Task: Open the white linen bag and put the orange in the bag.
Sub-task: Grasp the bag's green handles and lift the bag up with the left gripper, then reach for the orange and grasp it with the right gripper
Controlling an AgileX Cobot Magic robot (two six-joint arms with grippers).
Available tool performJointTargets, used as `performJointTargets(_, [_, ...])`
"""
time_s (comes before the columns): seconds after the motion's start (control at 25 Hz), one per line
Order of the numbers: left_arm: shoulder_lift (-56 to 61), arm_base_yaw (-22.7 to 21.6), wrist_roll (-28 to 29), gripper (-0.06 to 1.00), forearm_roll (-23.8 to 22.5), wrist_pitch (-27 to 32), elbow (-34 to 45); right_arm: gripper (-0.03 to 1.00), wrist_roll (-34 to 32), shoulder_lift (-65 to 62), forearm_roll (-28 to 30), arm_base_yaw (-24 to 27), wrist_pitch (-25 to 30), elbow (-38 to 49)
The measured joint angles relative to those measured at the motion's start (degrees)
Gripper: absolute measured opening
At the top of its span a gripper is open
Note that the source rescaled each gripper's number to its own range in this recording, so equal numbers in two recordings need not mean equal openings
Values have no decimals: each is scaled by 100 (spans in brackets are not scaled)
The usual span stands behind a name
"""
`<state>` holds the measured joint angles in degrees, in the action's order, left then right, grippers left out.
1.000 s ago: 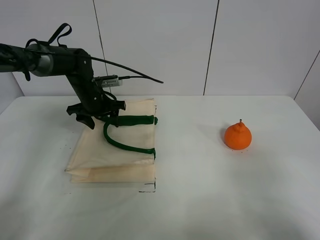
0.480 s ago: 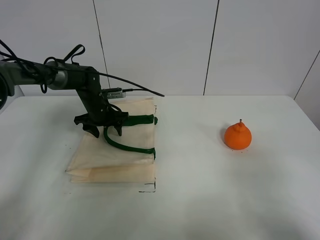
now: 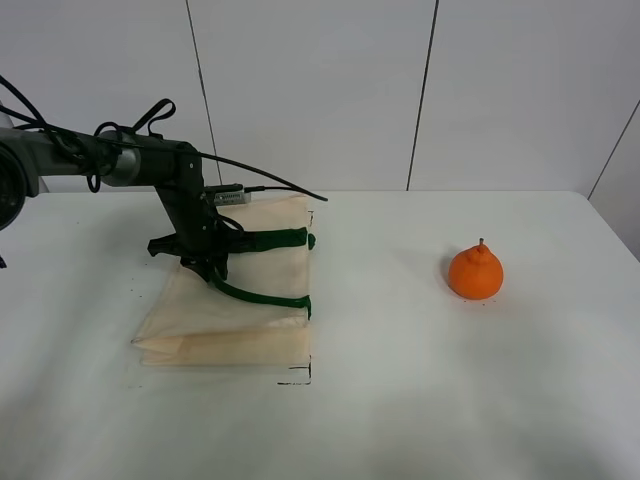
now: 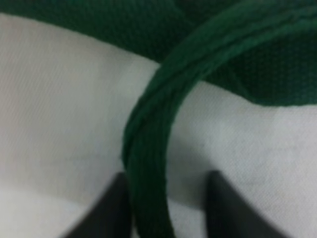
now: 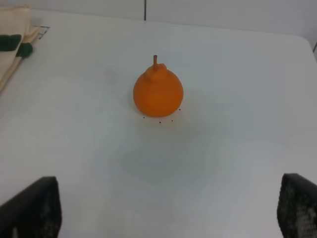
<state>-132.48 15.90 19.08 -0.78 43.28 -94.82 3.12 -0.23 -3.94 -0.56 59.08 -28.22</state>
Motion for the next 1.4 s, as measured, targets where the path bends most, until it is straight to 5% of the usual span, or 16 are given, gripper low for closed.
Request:
performJointTargets(0.12, [13,0,41,1,1,60,0,100,0,0,-1,0,0,0])
performJointTargets(0.72, [1905,11,-735,1,7,1933,-1565,100,0,0,-1,0,0,0])
performJointTargets(1.2, [2755,413,-777,0,-4,2216,-1789,100,0,23,-1,0,-5,0])
performJointTargets(1.4, [2902,450,-777,0,7,2364,-1789,100,0,1073,-1,0,-388,-170])
